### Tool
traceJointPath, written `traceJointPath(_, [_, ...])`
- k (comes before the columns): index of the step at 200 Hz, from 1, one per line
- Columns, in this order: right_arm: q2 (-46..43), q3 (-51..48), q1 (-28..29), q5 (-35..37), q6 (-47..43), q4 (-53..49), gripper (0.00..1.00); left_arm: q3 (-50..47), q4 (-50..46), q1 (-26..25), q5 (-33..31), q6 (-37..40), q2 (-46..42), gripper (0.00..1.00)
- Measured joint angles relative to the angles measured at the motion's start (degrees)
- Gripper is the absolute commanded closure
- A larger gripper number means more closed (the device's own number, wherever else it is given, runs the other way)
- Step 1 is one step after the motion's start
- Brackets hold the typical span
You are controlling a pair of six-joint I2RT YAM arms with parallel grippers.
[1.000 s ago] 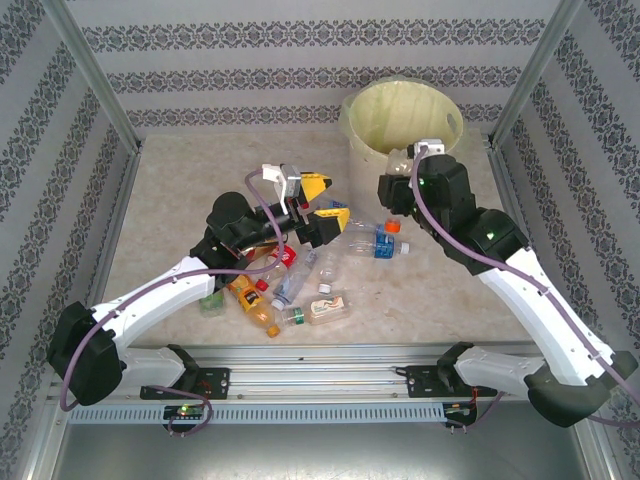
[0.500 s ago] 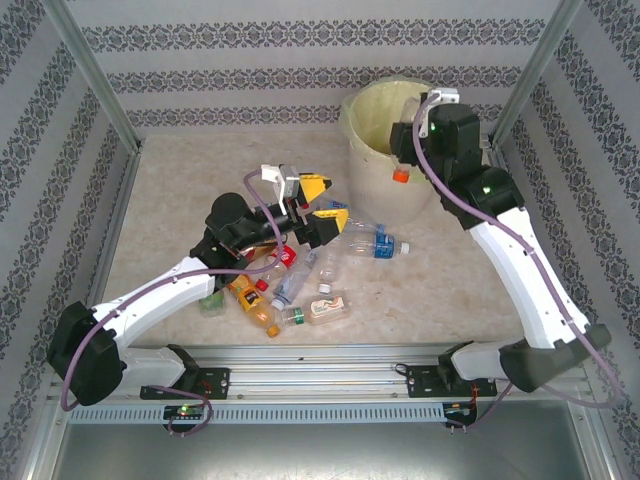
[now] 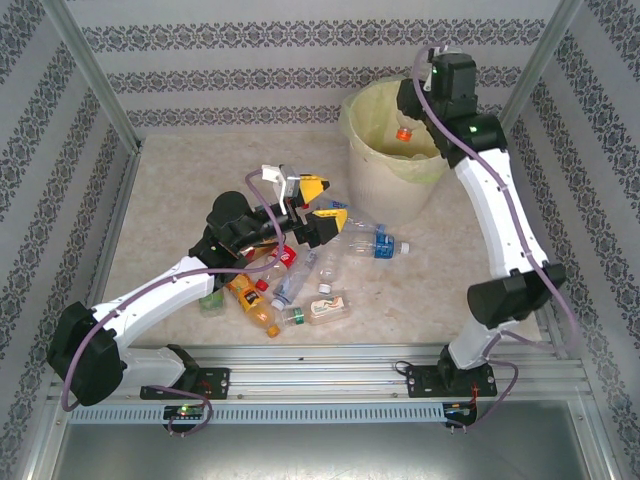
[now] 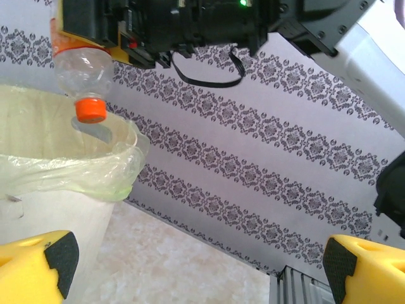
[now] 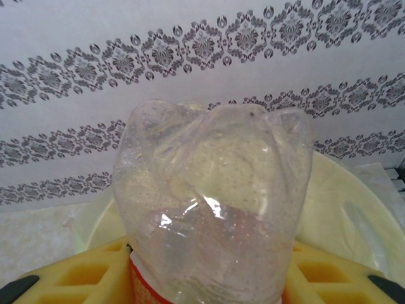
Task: Put the plastic bottles in the bin
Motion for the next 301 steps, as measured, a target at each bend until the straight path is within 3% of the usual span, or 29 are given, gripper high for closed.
traceJointPath(85, [10.0,5.6,-1.1,-1.3,2.2,-8.5,0.48,-0.2,-1.2,0.2,-3.5,0.8,-0.2,0.0])
traceJointPath(160, [11.0,5.6,-2.2,-2.2,2.7,-11.5,0.22,-0.2,-1.7,0.7,-4.5,1.5,-0.2,0.0])
traceJointPath(202, [10.6,5.4,-2.2,-3.2,2.4,-12.1,0.19,-0.2,-2.7,0.7,-4.5,2.3,-0.2,0.0])
traceJointPath(238, [5.0,0.0,-2.2,-4.1,0.7,-12.0,0.19,-0.2,-3.7,0.7,-4.2,3.6,-0.2,0.0])
traceJointPath(301, [-13.8,-16.8,0.3,-5.5,-1.7,-10.3,0.18,-0.2,-7.0,0.7,-3.2,7.3,-0.2,0.0])
